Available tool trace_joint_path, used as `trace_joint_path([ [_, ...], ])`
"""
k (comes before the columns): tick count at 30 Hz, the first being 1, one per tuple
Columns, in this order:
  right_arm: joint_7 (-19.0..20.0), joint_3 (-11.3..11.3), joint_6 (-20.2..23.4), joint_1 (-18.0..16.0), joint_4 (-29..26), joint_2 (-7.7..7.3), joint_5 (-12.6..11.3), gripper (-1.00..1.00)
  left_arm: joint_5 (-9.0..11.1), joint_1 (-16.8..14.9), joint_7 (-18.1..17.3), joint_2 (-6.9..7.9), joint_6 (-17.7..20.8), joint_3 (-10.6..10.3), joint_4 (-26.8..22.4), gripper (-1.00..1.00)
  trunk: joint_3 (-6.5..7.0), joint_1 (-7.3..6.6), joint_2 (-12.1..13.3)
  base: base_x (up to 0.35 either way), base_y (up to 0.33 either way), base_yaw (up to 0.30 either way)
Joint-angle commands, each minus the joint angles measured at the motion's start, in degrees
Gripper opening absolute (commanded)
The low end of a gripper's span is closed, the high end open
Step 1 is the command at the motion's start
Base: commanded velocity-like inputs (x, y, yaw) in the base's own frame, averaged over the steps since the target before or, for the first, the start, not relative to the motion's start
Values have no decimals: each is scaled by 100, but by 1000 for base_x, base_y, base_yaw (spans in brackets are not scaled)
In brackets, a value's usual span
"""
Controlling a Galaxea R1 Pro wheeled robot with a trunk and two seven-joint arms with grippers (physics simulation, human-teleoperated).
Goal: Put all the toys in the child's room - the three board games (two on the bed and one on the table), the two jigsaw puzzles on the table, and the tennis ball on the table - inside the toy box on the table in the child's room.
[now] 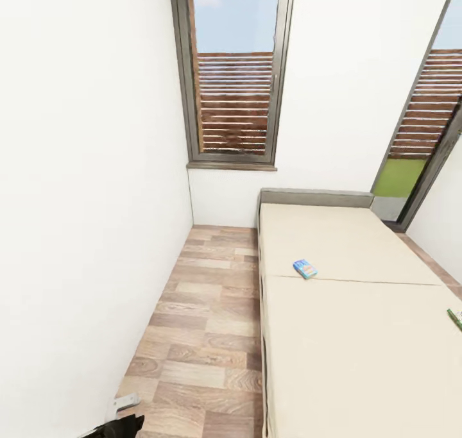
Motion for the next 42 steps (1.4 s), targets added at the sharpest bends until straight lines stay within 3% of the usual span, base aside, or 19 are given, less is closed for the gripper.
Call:
trace_joint_path([
  [1,-21,-1,32,-3,-10,3,-15,100,-5,-1,-36,-1,30,43,-10,100,-12,5,-11,128,45,-279],
  [21,-21,-1,32,-4,-10,0,-15,100,-5,-2,-36,-1,29,43,-10,100,-12,5,-11,154,100,-274],
  [42,-23,7,32,-4,-10,5,-15,100,-5,-1,-36,-1,29,43,-10,100,-12,5,-11,7,65,-93],
])
